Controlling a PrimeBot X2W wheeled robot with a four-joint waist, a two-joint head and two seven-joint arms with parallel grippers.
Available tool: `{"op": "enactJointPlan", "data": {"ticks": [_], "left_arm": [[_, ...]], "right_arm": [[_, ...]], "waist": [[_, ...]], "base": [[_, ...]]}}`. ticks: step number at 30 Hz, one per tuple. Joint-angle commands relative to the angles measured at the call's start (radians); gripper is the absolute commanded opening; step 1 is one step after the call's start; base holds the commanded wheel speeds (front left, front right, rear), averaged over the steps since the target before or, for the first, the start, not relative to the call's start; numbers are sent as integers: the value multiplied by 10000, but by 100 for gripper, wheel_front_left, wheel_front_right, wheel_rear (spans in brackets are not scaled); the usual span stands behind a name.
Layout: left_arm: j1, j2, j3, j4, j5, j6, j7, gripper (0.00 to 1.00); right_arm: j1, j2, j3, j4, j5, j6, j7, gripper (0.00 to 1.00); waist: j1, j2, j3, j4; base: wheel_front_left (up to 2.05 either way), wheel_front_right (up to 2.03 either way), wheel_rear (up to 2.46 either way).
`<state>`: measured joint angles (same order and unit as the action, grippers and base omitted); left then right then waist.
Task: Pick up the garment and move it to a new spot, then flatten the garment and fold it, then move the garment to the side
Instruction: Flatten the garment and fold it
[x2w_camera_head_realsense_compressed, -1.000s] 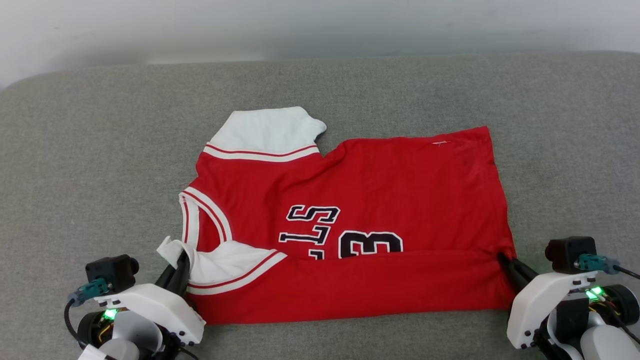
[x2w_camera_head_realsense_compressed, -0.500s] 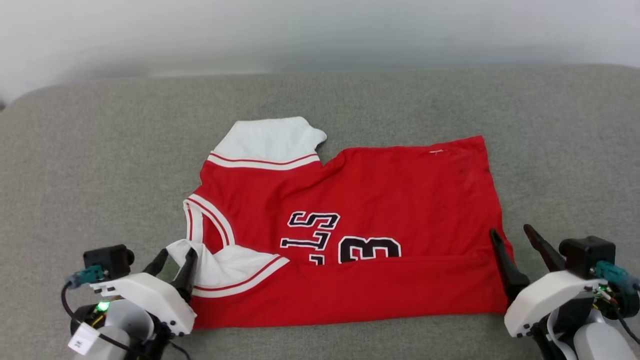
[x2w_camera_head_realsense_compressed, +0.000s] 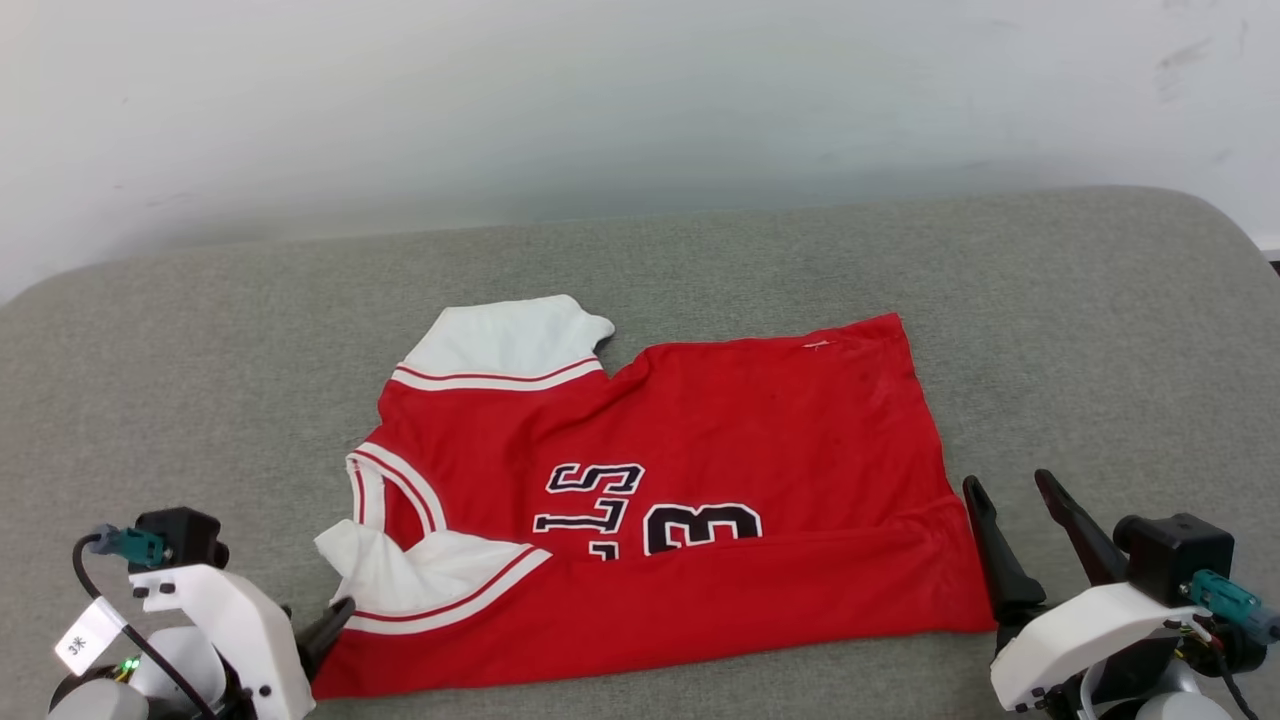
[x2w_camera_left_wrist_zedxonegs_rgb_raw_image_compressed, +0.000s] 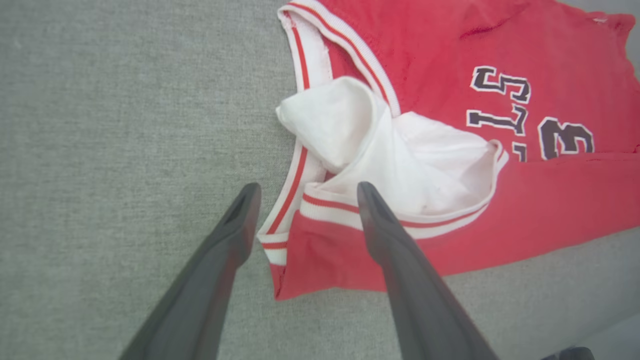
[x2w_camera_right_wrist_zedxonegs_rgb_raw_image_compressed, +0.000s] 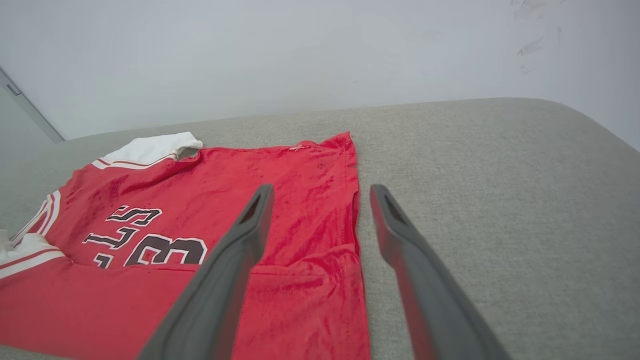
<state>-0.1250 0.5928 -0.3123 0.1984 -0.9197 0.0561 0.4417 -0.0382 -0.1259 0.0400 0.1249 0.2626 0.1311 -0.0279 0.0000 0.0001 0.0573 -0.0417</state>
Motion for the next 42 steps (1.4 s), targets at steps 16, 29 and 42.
{"op": "enactJointPlan", "data": {"ticks": [16, 29, 42], "left_arm": [[679, -240, -297, 5, -1073, 1000, 2097, 100], [814, -156, -47, -816, -757, 1123, 1321, 0], [843, 192, -17, -2980, -64, 1692, 944, 0]], "right_arm": [[-109, 460, -112, -748, 150, -7, 525, 100], [-443, -423, -673, -44, 1319, -5, 2961, 100], [-1403, -1398, 759, 1196, 2197, -5, 6463, 100]], "waist": [[0, -1, 1131, -490], [0, -1, 1008, -311], [0, -1, 1386, 222]], "base": [[0, 0, 0], [0, 0, 0], [0, 0, 0]]}}
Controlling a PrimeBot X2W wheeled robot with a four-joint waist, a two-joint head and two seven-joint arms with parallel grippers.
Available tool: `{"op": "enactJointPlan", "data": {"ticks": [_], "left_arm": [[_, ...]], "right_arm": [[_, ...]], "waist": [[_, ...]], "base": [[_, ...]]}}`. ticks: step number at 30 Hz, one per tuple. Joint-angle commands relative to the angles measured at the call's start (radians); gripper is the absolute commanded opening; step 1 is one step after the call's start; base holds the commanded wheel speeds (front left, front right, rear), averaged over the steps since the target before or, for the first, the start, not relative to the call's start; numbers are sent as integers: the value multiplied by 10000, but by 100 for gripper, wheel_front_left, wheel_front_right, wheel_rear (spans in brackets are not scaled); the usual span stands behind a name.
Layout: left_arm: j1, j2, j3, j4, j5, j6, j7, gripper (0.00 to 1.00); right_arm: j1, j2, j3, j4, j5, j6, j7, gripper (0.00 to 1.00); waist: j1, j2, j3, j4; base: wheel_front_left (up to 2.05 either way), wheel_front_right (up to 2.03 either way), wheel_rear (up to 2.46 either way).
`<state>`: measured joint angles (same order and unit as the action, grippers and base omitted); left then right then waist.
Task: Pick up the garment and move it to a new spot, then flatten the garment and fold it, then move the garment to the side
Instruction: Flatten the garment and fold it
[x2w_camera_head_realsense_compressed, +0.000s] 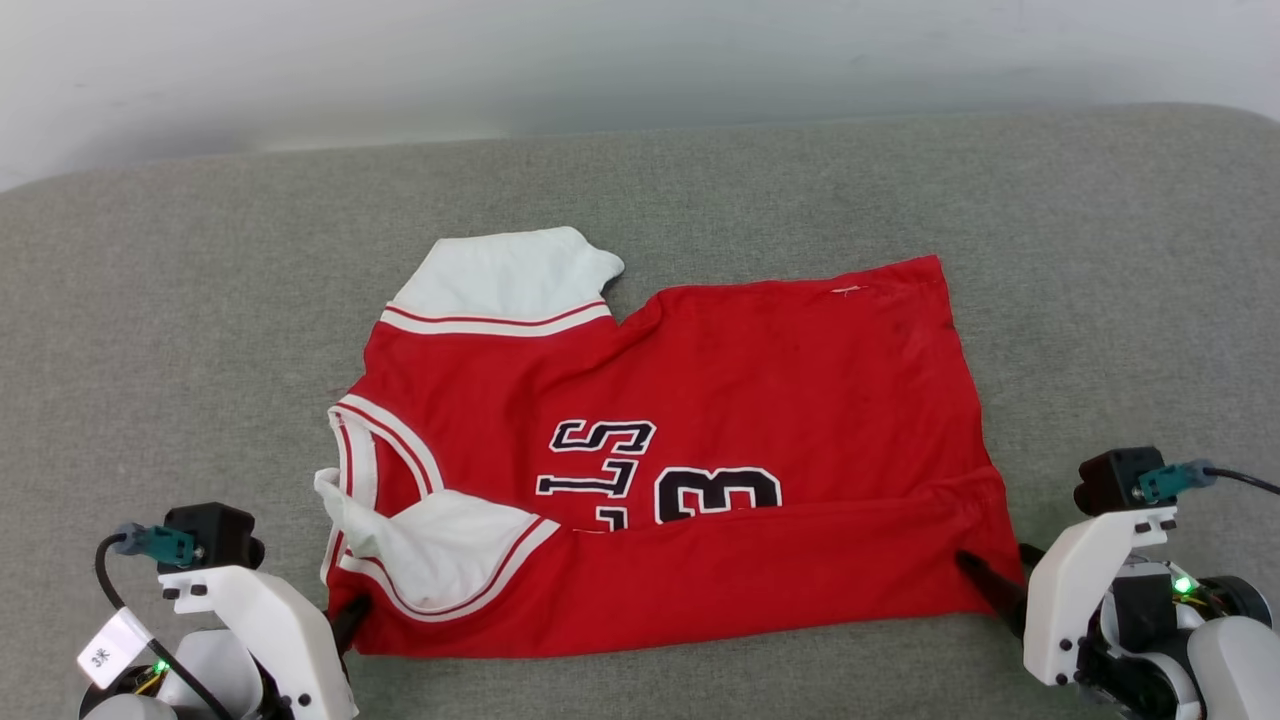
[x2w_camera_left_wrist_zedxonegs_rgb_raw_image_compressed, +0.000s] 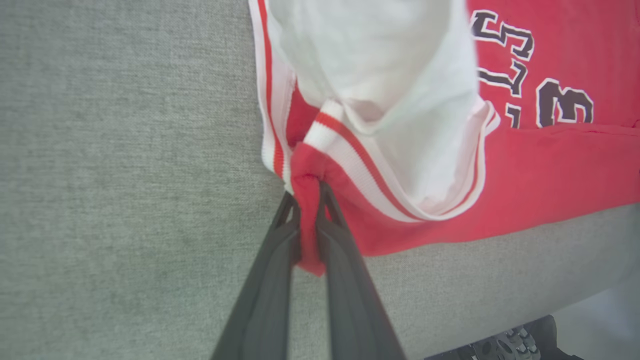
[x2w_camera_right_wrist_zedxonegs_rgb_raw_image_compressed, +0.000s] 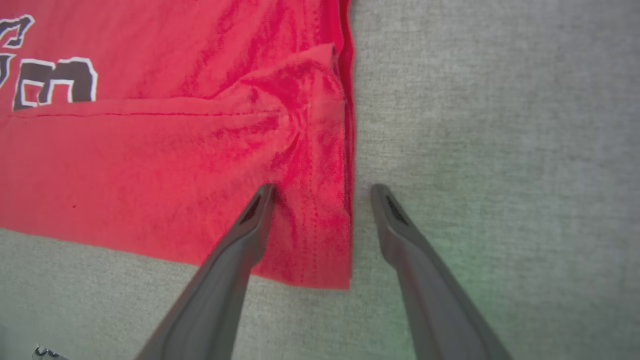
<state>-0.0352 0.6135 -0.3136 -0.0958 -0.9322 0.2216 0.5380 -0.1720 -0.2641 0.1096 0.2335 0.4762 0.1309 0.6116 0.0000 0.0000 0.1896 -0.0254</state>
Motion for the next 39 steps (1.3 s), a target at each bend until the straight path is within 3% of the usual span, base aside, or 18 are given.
{"op": "enactJointPlan", "data": {"ticks": [1, 3, 4, 5, 6, 15, 24, 33, 34, 35, 36, 37, 39], "left_arm": [[-66, -29, -35, -87, 72, 52, -29, 0], [-72, -59, -71, -137, 112, 61, -51, 0], [-54, -70, -83, -151, 123, 66, -62, 0], [-24, -79, -94, -157, 118, 70, -66, 0], [12, -89, -105, -152, 117, 72, -87, 0], [371, -91, -114, -145, 90, 84, -230, 0], [1271, 4, -23, -419, 55, 377, -458, 0], [1987, -248, -109, -181, -205, 374, -588, 0], [1977, -359, -136, -89, -271, 346, -637, 0], [1939, -473, -117, 45, -304, 357, -717, 0], [1900, -544, -143, 182, -330, 347, -737, 26], [1855, -634, -175, 284, -410, 267, -752, 100], [1756, -749, -170, 509, -442, 181, -864, 100]], "right_arm": [[-92, -15, 181, 290, 100, -3, 195, 100], [-156, 43, 420, 541, 231, -2, 405, 100], [-143, 50, 534, 671, 293, 0, 523, 71], [-129, 49, 634, 758, 365, 0, 629, 21], [-122, 43, 687, 834, 447, 9, 688, 0], [-169, -349, 643, 680, 660, -3, 589, 0], [579, -608, 272, -192, 574, -3, 771, 0], [1855, -214, -456, -670, 474, -3, 1126, 0], [1974, -164, -487, -707, 443, -3, 1079, 7], [2068, -144, -512, -729, 375, -3, 1002, 64], [2134, -113, -515, -785, 305, -3, 835, 100], [2199, -43, -532, -819, 261, -3, 632, 100], [2289, -10, -552, -937, 59, -3, 89, 100]], "waist": [[0, 0, 89, 87], [0, 0, 125, 141], [0, 0, 130, 159], [0, 0, 129, 173], [0, 0, 114, 183], [0, 0, -331, 177], [0, 0, -1314, 160], [0, 0, -1696, 184], [0, 0, -1702, 192], [0, 0, -1703, 201], [0, 0, -1703, 203], [0, 0, -1705, 203], [0, 0, -1717, 192]], "base": [[0, 0, 0], [0, 0, 0], [0, 0, 0], [0, 0, 0], [0, 0, 0], [0, 0, 0], [0, 0, 0], [0, 0, 0], [0, 0, 0], [0, 0, 0], [0, 0, 0], [0, 0, 0], [0, 0, 0]]}}
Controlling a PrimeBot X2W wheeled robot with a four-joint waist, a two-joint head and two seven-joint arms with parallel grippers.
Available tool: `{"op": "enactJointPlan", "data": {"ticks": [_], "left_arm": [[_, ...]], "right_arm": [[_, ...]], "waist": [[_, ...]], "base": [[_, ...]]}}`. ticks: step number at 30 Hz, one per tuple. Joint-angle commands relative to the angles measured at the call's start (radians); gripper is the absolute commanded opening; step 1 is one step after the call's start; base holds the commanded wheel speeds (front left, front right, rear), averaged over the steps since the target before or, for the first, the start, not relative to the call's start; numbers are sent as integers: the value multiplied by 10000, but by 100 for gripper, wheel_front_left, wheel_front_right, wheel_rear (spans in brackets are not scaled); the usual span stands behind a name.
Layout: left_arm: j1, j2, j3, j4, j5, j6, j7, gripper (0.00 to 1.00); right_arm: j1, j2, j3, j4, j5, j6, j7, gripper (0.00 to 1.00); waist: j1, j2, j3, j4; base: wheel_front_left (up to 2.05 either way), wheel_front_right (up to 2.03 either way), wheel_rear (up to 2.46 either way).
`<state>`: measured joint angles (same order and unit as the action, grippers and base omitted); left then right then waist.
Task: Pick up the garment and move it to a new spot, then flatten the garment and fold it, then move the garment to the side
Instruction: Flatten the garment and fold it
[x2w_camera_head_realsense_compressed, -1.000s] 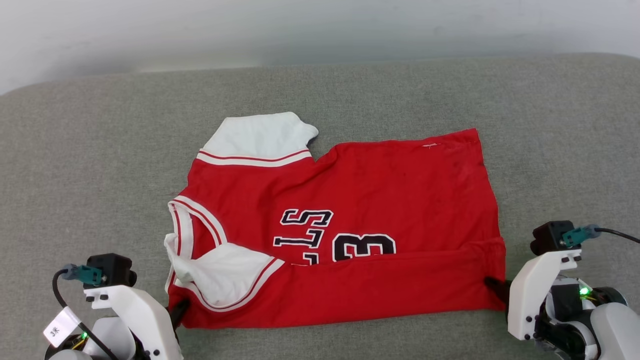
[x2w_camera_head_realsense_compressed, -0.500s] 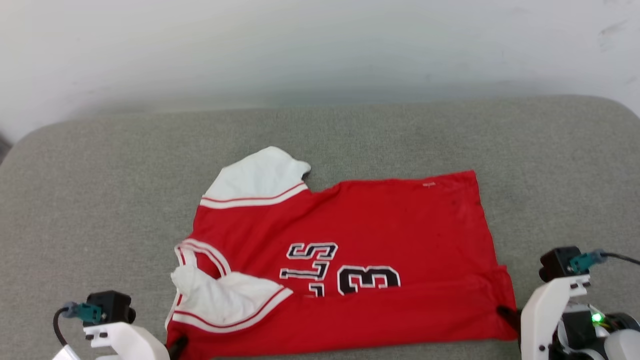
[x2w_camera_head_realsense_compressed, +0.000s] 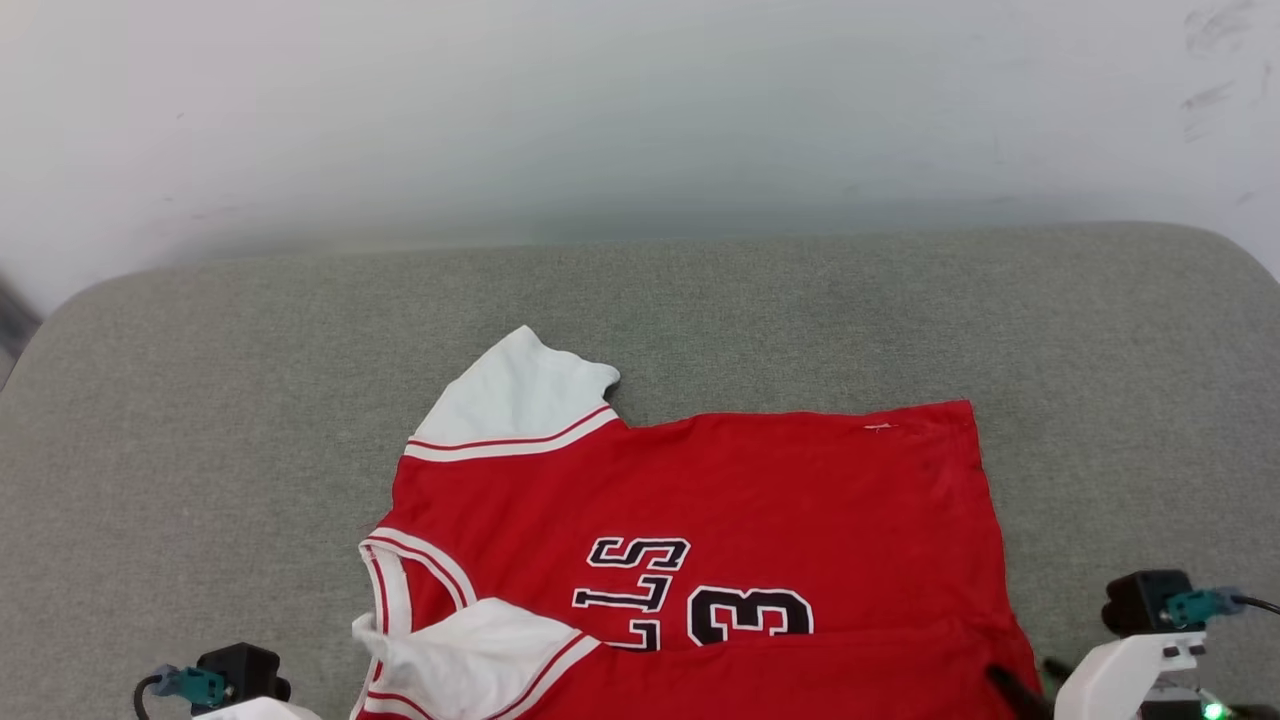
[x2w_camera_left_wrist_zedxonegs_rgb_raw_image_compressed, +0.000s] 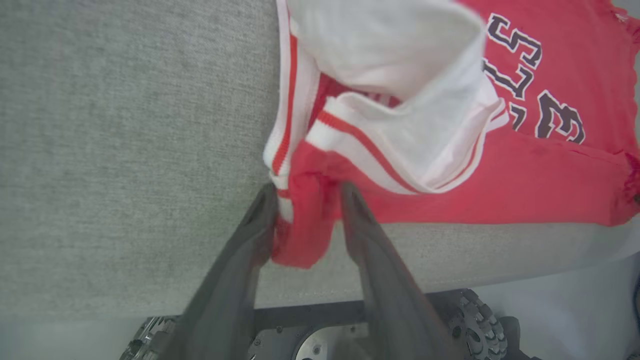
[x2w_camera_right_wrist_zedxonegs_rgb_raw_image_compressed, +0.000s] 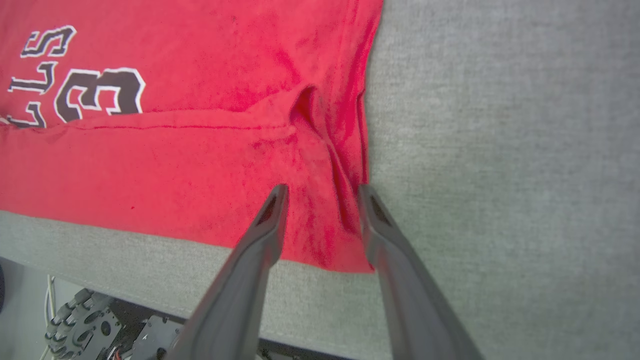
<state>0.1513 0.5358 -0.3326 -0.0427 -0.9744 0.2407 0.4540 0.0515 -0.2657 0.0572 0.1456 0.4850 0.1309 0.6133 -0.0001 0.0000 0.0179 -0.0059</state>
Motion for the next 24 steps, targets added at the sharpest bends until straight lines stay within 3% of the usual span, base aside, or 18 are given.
{"op": "enactJointPlan", "data": {"ticks": [1, 8, 12, 19, 24], "left_arm": [[-165, 2, 43, 65, -25, -36, -71, 100], [-795, 131, 319, 198, 611, -140, -972, 100], [-1415, 108, 333, 140, 1184, -166, -1624, 100], [-2674, -327, 124, 338, 2454, -130, -3257, 100], [-3808, -599, 32, 798, 2983, -354, -4088, 100]], "right_arm": [[32, -7, -66, -114, -213, -3, -318, 100], [-391, 388, -373, -367, -1579, -3, -3568, 100], [-662, 755, -608, -591, -2202, -2, -4899, 100], [-901, 1349, -613, -1406, -2567, -3, -5704, 100], [-1246, 1650, -675, -2045, -2619, -2, -5790, 100]], "waist": [[1, 0, -5, -16], [1, 0, -209, -169], [1, 0, -261, -262], [1, 0, -64, -602], [1, 0, 822, -860]], "base": [[0, 0, 0], [0, 0, 0], [0, 0, 0], [0, 0, 0], [0, 0, 0]]}}
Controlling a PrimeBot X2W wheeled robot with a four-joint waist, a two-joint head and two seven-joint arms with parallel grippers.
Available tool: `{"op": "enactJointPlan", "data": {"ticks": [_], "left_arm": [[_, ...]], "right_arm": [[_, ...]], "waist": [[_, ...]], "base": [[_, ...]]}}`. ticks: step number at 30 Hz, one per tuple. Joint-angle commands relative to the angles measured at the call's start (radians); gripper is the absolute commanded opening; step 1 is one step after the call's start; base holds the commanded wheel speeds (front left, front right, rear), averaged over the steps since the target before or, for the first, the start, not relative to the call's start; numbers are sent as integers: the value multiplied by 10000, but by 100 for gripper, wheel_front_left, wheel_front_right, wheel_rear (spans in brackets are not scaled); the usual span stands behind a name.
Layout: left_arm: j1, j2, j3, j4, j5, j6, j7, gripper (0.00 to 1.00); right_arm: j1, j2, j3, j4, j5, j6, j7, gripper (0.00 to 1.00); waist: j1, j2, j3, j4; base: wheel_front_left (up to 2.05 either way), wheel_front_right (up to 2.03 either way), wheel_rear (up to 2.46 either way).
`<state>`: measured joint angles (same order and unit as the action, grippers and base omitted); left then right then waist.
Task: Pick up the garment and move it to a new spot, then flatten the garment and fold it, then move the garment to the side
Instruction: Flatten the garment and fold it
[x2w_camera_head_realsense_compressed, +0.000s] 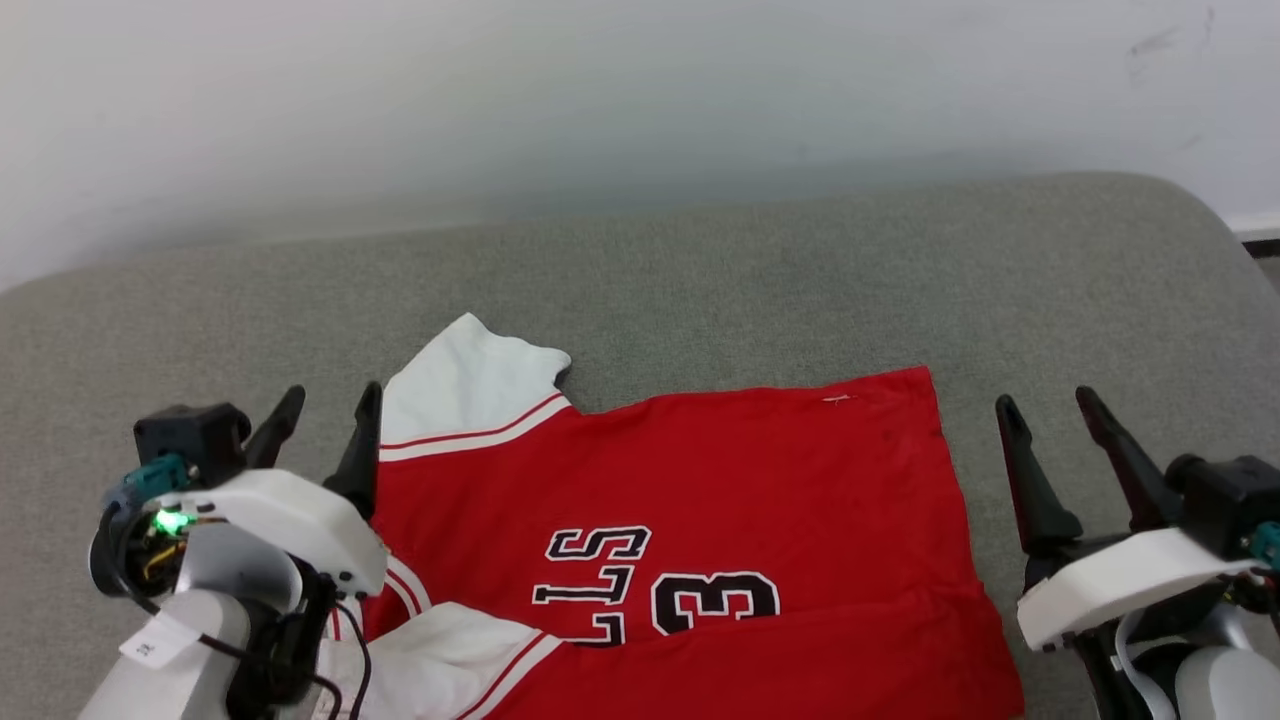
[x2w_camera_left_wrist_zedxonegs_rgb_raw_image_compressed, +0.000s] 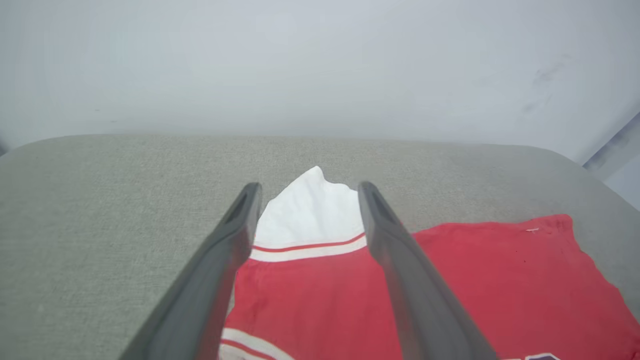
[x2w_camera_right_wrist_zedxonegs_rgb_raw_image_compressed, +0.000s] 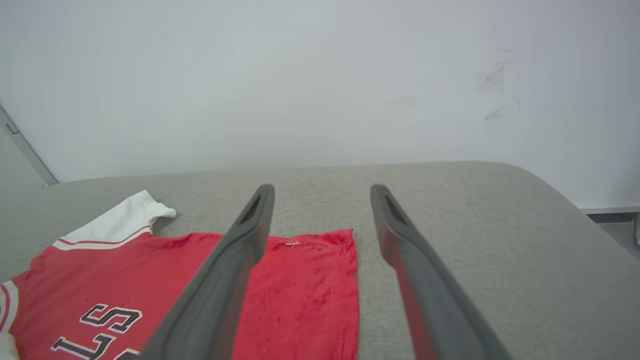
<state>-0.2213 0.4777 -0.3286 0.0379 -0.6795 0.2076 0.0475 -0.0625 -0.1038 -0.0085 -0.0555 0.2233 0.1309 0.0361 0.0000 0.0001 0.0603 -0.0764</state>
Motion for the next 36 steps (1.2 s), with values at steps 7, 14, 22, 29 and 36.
{"op": "enactJointPlan", "data": {"ticks": [7, 14, 22, 29, 36], "left_arm": [[-2154, -95, 93, 1370, -53, -604, -24, 100], [-4267, 254, -81, 2963, -673, -1591, 1745, 100], [-6049, 1205, -635, 4195, -1373, -2270, 5713, 100], [-6616, 1653, -976, 4562, -1511, -2086, 7704, 100], [-6211, 1603, -1503, 4957, -1691, -1666, 9405, 69]], "right_arm": [[-991, 248, 108, -412, -36, -2, -118, 100], [-1576, 360, 221, -265, 10, -2, -262, 100], [-1879, 481, 207, 67, 125, -3, -562, 100], [-1999, 536, 410, 445, 388, -2, -864, 100], [-2146, 548, 493, 874, 733, -2, -1103, 100]], "waist": [[0, -1, 1816, -595], [0, -1, 2735, -1056], [0, -1, 3430, -1604], [0, -1, 3811, -1980], [0, -1, 4104, -2260]], "base": [[0, 0, 0], [0, 0, 0], [0, 0, 0], [0, 0, 0], [0, 0, 0]]}}
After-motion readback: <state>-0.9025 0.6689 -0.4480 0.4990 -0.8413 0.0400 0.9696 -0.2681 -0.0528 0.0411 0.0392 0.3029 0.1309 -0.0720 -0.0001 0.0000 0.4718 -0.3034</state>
